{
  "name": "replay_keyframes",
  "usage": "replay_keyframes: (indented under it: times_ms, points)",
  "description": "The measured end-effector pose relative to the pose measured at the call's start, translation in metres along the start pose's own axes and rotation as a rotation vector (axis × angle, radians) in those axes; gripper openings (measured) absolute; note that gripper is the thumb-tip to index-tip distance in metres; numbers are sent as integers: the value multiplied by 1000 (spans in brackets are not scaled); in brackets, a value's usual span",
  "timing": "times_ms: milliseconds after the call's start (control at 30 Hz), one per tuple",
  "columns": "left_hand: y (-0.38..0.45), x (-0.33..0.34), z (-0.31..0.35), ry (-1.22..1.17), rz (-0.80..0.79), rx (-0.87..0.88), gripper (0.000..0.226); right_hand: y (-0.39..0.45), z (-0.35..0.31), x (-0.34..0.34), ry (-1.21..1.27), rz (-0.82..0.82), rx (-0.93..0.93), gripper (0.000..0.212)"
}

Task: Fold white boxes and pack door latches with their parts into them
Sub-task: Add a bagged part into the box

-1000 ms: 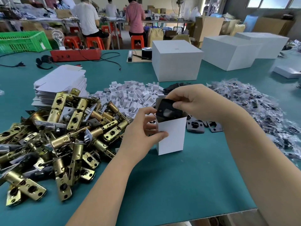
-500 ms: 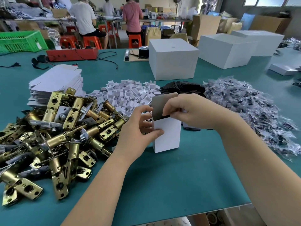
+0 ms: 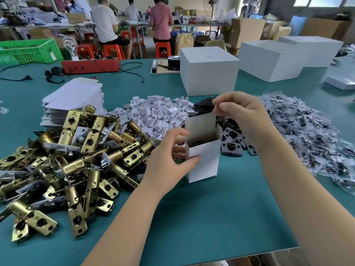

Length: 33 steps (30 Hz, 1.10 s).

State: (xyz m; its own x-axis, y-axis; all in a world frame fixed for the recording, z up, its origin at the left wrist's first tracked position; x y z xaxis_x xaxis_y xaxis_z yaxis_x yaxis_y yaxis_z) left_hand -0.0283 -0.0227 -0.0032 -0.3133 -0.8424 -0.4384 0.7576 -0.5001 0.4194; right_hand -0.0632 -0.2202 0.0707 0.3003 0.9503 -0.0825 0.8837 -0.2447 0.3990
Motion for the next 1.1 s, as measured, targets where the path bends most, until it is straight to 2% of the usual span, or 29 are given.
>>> replay_keyframes:
  times_ms: [33,100,200,300,400,500,700,800,900,1000,1100]
  points:
    - [-1,0,2,17,9,20,47,7,9,-3,36,74,43,28]
    - [-3,0,4,35,25,61,44,19,25,-2,-68,90,149,27]
    - [-4,1,4,59,45,103,49,34,49,15,-265,-83,305,24]
    - [-5,0,4,41,55,125,44,48,69,37,-248,-193,458,22]
    - [-4,0,3,40,64,125,45,61,88,56,-414,-315,421,19]
    - [-3,0,2,54,69,118,50,71,105,69,-411,-287,378,13]
    - [-2,-2,2,69,43,120,31,76,116,74,-511,-337,310,19]
    - [-2,-2,3,84,30,139,31,71,112,72,-440,-286,302,18]
    - [-1,-2,3,78,34,142,33,63,93,66,-248,-216,273,15]
    - [0,-2,1,71,73,139,45,53,67,51,-30,-52,269,14]
    - [1,-1,0,61,80,132,51,39,38,29,86,98,188,13]
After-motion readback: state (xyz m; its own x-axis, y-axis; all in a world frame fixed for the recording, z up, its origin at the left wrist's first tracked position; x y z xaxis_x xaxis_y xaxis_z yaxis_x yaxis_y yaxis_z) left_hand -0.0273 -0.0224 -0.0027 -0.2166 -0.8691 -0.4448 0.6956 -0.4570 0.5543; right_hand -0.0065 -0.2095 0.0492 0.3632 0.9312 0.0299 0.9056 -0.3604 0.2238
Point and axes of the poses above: each hand's wrist, its own y-axis towards the middle knuckle, its own x-axis out of the palm, z = x × y, the point moved 2 cm from there along y, towards the middle knuckle, and after that the axes turned 8 degrees about y, right-handed, at the moved point
